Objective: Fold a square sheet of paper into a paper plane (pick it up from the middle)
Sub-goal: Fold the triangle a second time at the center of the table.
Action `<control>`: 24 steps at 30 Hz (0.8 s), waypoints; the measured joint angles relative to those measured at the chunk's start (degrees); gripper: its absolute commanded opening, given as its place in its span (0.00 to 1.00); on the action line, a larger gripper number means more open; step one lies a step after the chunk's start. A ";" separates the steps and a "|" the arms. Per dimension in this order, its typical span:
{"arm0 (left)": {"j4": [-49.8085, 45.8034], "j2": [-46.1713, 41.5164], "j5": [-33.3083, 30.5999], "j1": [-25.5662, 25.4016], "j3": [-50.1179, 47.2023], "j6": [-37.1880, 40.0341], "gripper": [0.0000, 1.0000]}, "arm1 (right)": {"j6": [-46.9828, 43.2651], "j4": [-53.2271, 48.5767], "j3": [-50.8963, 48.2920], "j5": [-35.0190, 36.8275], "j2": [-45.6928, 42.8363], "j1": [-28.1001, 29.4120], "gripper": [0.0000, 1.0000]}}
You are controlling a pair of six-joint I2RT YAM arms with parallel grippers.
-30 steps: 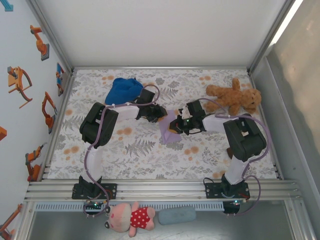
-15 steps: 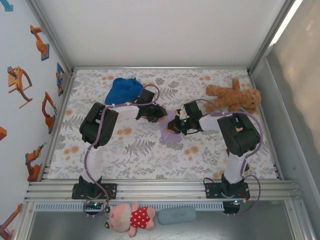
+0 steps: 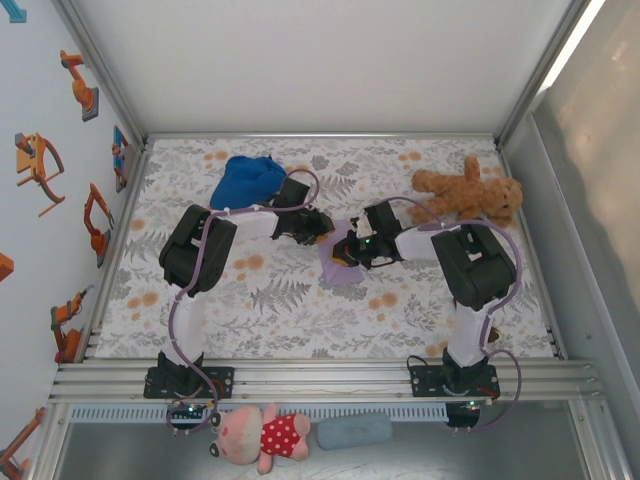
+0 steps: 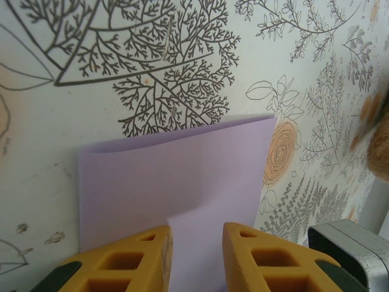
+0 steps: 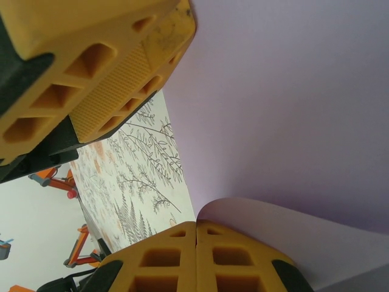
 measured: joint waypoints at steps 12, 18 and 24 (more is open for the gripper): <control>0.07 0.00 0.17 0.07 0.00 0.00 0.30 | 0.00 0.20 0.33 -0.04 0.79 0.07 0.00; 0.15 0.04 0.22 0.07 -0.02 0.00 0.30 | 0.02 0.59 0.68 -0.17 1.14 0.22 0.00; 0.15 0.04 0.24 0.07 -0.02 -0.02 0.30 | 0.02 0.59 0.68 -0.17 1.44 0.26 0.00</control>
